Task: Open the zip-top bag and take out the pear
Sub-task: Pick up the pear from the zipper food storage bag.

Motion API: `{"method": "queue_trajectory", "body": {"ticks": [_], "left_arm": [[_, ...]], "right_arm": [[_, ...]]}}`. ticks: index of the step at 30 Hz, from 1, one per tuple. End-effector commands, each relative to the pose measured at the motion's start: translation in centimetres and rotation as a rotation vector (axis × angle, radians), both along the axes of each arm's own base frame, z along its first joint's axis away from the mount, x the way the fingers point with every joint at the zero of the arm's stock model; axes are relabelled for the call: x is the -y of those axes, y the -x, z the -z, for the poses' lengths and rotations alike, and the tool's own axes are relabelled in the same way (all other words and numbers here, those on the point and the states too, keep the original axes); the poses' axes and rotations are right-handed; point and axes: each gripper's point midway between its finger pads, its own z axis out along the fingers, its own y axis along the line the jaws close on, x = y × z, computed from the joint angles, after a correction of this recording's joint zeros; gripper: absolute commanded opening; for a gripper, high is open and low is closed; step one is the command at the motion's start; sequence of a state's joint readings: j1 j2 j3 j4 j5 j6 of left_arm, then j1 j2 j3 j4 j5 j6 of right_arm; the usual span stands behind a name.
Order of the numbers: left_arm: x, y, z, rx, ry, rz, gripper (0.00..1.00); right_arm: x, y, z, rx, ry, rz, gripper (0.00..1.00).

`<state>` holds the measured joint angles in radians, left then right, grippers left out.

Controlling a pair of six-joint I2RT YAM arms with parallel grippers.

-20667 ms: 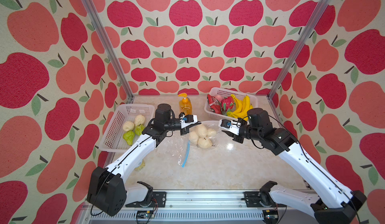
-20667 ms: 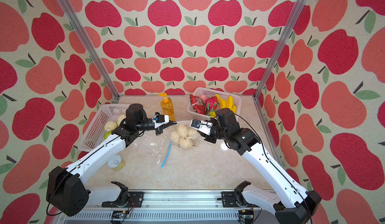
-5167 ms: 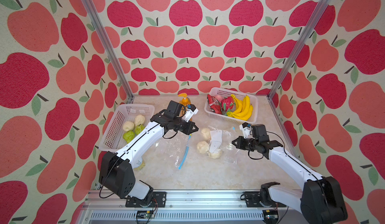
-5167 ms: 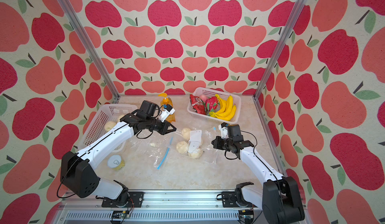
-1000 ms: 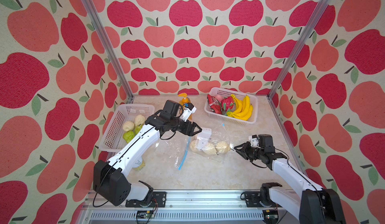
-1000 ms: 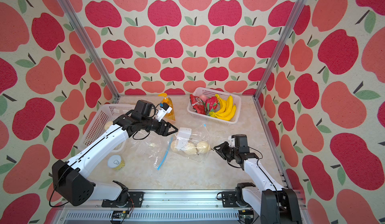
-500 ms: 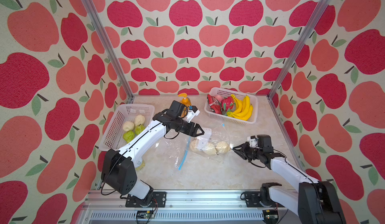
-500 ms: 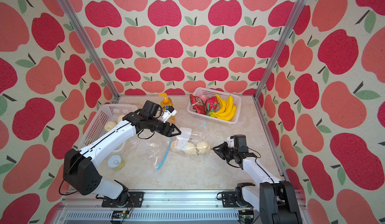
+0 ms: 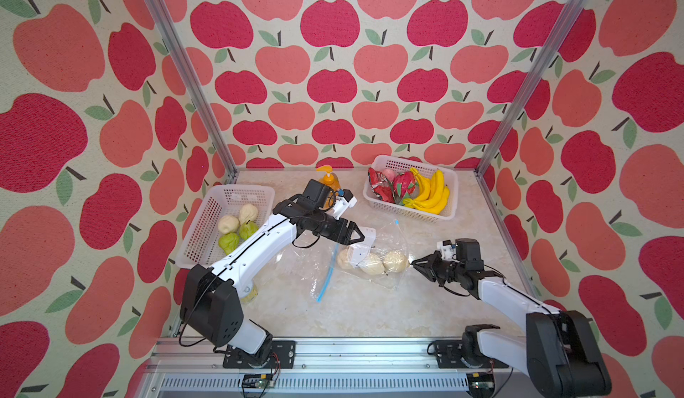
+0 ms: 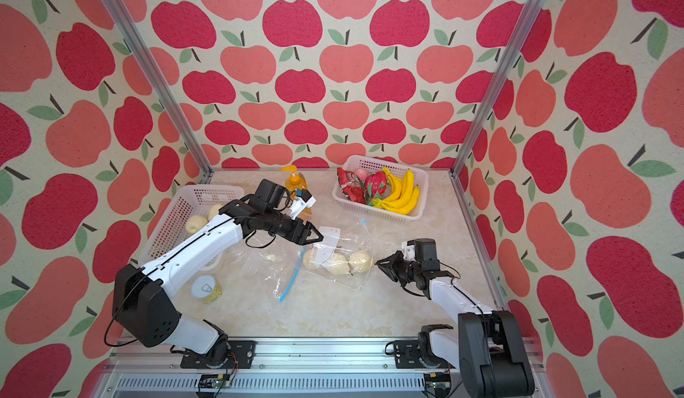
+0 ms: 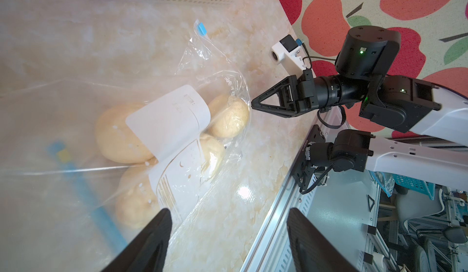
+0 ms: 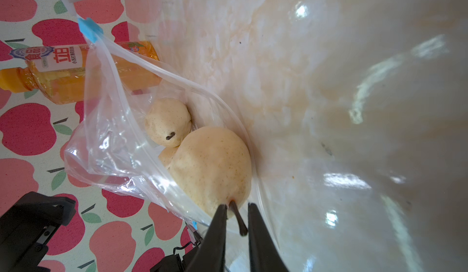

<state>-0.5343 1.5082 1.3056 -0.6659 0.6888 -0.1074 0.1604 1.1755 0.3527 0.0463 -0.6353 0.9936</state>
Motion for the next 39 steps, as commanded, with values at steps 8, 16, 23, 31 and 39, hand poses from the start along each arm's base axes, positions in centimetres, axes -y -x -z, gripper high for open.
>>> {"method": "queue_trajectory", "body": {"ticks": [8,16,23,31,39], "left_arm": [[0.8,0.3,-1.1,0.037,0.011,0.051,0.77],[1.4,-0.8,-4.5,0.258,0.072,0.107,0.85],[2.6,-1.6,-8.2,0.550,0.192,0.191,0.96],[4.2,-2.1,-7.7,0.666,0.226,0.331,0.96],[4.4,-2.2,-7.4,0.763,0.238,0.391,0.98]], "right_arm": [[0.6,0.1,-0.3,0.016,0.039,0.002,0.00],[3.9,-1.1,-6.6,0.160,0.312,-0.021,0.00],[3.8,-1.9,-12.6,0.270,0.399,-0.160,0.00],[2.7,-2.9,-20.3,0.419,0.429,-0.311,0.00],[1.0,-3.2,-24.3,0.511,0.390,-0.415,0.00]]}}
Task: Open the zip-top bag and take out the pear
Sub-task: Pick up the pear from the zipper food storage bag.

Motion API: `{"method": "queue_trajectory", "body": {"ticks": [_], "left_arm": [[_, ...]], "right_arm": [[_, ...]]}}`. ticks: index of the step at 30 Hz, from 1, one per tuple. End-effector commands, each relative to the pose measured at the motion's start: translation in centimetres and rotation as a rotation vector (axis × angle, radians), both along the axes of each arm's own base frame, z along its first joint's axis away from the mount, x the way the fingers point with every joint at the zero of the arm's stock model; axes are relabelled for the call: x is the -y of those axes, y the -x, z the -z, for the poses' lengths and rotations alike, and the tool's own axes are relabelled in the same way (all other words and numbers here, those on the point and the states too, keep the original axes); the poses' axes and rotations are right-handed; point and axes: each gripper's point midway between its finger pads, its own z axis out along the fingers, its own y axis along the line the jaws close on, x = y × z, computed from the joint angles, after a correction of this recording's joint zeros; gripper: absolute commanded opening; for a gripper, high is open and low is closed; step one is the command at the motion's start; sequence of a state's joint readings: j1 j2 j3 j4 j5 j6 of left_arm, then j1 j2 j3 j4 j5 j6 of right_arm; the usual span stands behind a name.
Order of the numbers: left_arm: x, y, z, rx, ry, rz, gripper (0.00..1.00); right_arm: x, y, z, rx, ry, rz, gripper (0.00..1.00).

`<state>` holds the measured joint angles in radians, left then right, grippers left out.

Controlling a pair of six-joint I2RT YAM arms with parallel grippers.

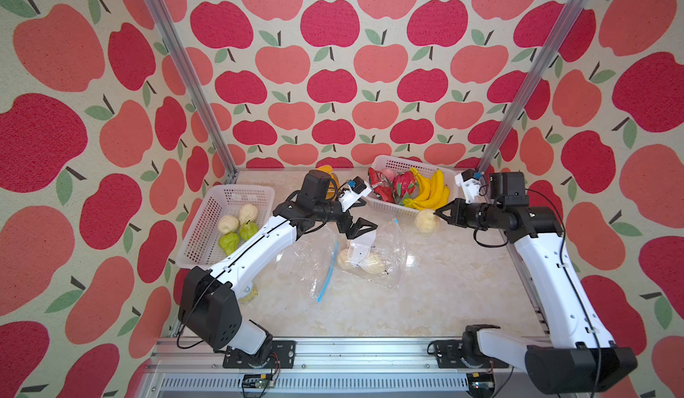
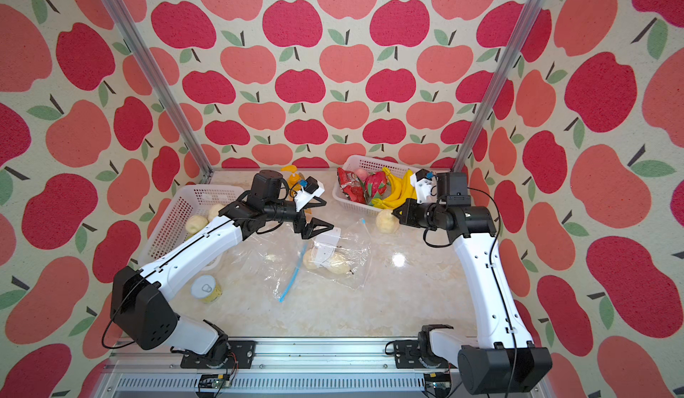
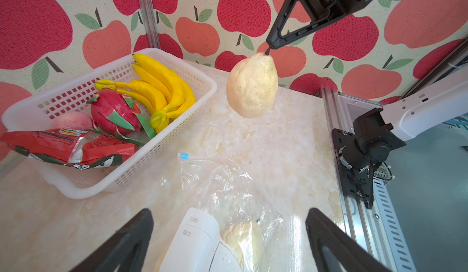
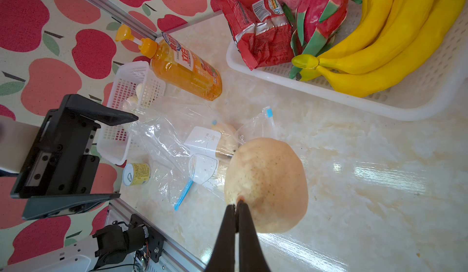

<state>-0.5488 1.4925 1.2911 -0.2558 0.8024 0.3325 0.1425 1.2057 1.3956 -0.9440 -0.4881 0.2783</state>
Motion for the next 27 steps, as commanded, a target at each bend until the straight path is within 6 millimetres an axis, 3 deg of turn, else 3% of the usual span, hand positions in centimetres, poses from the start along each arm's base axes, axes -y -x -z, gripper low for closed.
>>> {"method": "queue_trajectory", "body": {"ticks": [1,10,17,27], "left_arm": [[0.4,0.4,-0.4,0.089,0.023,0.063,0.98],[1.0,1.3,-1.7,0.163,0.073,0.128,0.99],[2.4,2.0,-1.1,0.189,0.081,0.194,0.99],[4.9,0.9,-0.2,0.173,0.066,0.166,1.00]], "right_arm": [[-1.2,1.2,-0.8,-0.012,-0.011,-0.102,0.00],[-4.1,1.6,-3.3,0.011,-0.102,-0.241,0.00],[-6.1,2.1,-4.9,0.032,-0.168,-0.334,0.00],[-8.6,2.0,-5.3,0.020,-0.210,-0.415,0.00]]}}
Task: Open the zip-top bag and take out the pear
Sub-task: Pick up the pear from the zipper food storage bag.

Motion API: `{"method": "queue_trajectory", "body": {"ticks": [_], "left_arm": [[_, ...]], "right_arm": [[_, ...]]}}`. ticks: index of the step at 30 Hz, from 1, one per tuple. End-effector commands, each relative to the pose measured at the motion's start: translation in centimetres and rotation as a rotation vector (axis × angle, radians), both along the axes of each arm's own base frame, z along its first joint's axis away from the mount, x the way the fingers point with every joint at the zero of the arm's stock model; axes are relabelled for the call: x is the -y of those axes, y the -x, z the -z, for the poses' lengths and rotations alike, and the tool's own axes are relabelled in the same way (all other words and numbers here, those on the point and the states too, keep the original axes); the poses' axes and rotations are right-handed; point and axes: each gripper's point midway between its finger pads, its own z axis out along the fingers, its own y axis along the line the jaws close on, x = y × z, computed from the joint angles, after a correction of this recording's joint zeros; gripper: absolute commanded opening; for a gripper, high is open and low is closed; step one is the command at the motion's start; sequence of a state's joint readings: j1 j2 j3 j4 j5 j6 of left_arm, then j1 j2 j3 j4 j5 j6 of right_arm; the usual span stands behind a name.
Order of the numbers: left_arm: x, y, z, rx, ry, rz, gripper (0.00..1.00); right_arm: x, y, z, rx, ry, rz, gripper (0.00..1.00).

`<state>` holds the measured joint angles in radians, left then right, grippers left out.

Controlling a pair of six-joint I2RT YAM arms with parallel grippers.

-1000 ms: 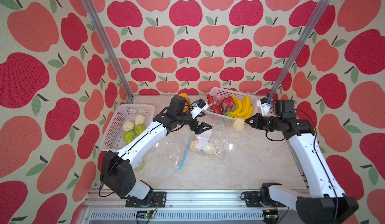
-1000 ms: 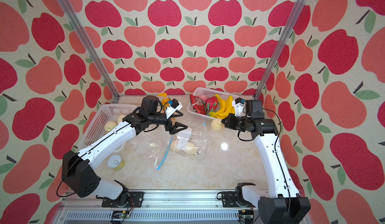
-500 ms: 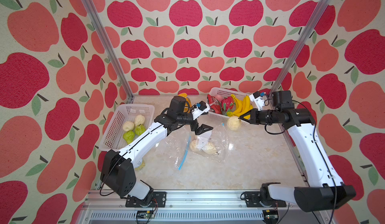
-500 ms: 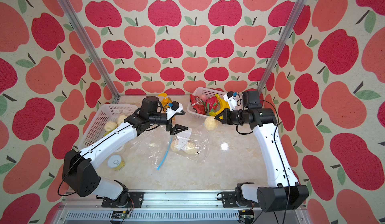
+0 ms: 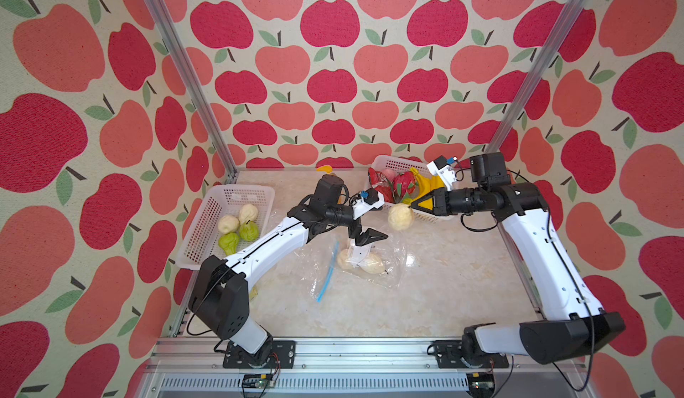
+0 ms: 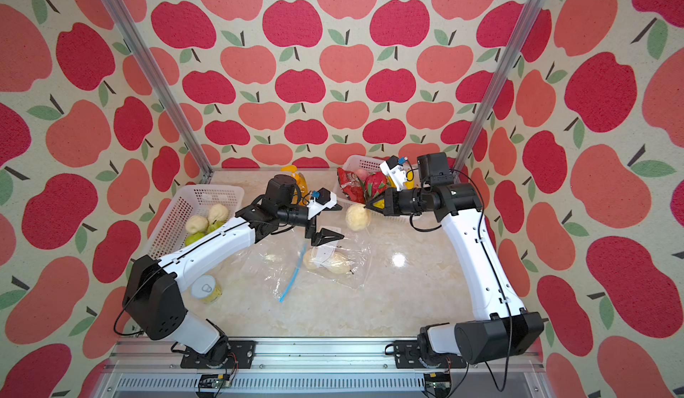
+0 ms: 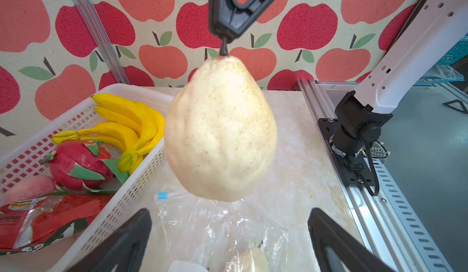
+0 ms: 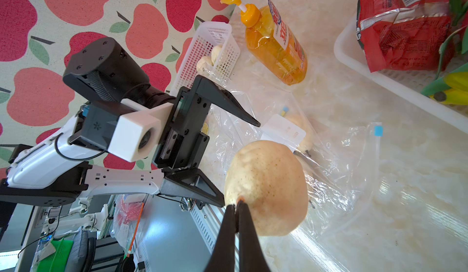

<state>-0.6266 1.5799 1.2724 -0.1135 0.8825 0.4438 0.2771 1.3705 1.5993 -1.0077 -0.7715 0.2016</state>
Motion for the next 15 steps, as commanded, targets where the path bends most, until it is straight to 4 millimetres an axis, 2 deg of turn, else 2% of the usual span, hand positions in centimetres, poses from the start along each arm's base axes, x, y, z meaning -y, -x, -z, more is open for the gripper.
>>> {"method": "queue_trajectory", "body": {"ticks": [1,9,11,15], "left_arm": [[1.0,-1.0,-1.7,0.056,0.032,-0.027,1.00],[1.7,-0.3,-1.9,0.049,0.050,-0.010,0.99],[1.7,-0.3,-2.0,0.046,0.050,-0.018,0.94],[1.5,-0.4,-2.1,0.032,0.041,-0.036,0.76]], "right_arm": [[-1.2,0.3,-1.2,0.029,-0.045,-0.055,0.00],[-2.8,0.4,-0.9,0.021,-0.049,-0.086,0.00],[-2.9,0.3,-0.8,0.018,-0.050,-0.087,0.00],[-3.0,0.1,-0.6,0.013,-0.055,-0.082,0.00]]}}
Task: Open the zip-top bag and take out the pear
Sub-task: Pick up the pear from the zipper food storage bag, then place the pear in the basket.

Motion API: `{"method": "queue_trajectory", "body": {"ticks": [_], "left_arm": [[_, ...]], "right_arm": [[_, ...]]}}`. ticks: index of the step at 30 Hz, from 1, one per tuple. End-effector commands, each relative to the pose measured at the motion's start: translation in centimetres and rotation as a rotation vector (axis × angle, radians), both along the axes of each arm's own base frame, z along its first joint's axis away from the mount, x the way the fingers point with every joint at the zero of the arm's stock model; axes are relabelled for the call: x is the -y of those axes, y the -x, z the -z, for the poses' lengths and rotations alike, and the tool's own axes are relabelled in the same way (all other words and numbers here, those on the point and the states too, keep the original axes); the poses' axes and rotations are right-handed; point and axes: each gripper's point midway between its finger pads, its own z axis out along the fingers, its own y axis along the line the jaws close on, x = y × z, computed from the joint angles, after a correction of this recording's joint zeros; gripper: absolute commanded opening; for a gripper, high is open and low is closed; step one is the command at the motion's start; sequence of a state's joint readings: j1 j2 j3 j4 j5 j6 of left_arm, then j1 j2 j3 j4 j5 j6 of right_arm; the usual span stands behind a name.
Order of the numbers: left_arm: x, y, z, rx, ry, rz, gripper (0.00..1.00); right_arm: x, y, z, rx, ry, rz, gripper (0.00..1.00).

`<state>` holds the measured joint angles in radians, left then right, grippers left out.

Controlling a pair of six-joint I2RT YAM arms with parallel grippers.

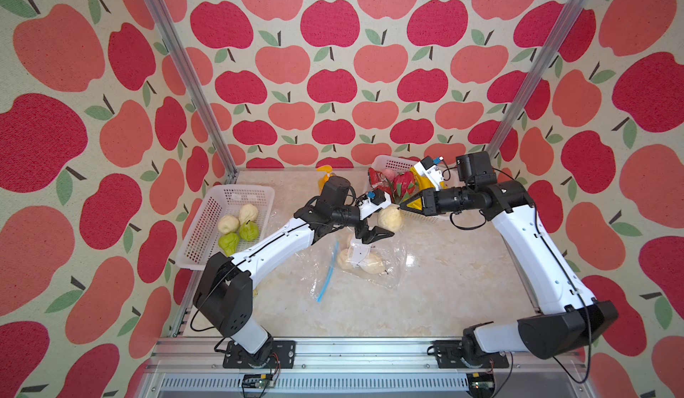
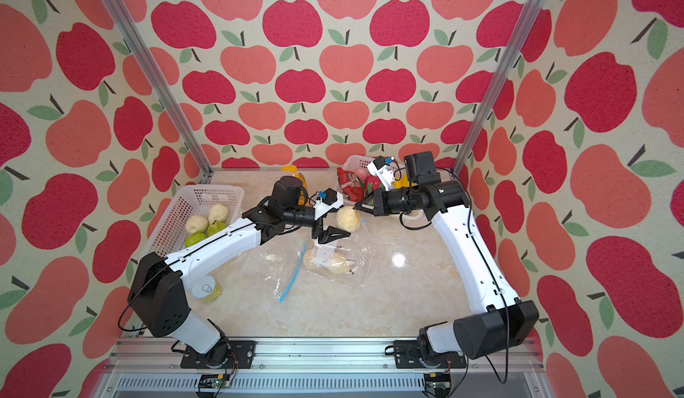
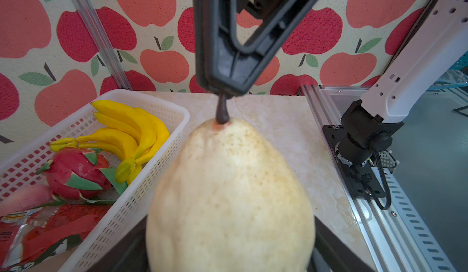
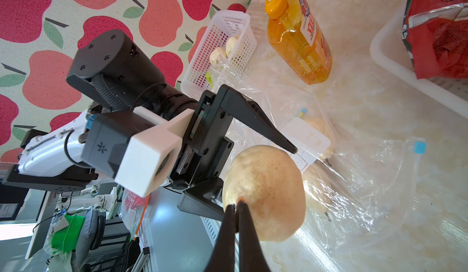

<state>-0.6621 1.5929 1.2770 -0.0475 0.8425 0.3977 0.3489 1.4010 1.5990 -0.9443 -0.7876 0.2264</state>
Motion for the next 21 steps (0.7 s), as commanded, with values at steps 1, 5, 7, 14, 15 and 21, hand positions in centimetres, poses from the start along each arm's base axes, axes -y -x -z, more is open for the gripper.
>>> {"method": "queue_trajectory", "body": {"ticks": [1,5,7,14,15,21], "left_arm": [[0.0,-0.5,-1.6,0.021,0.017,-0.029,0.70],[-0.3,-0.6,-1.7,0.030,0.014,-0.046,0.64],[-0.7,-0.9,-1.6,0.032,0.010,-0.064,0.66],[-7.2,-6.4,-0.7,-0.130,0.013,-0.326,0.68],[-9.0,-7.6,-0.5,-0.159,0.006,-0.397,0.68],[-22.1,-14.0,0.8,-0.238,-0.083,-0.891,0.68]], "right_arm": [[-0.5,-0.2,-0.6,0.004,-0.031,-0.010,0.00],[-0.5,-0.8,-0.2,-0.008,-0.023,0.016,0.33],[0.1,-1.6,0.0,0.008,0.013,0.068,0.51],[4.5,-4.2,2.5,-0.006,0.157,0.307,0.66],[4.9,-4.2,3.1,-0.004,0.180,0.322,0.66],[6.4,-2.9,7.1,-0.024,0.269,0.336,0.65]]}}
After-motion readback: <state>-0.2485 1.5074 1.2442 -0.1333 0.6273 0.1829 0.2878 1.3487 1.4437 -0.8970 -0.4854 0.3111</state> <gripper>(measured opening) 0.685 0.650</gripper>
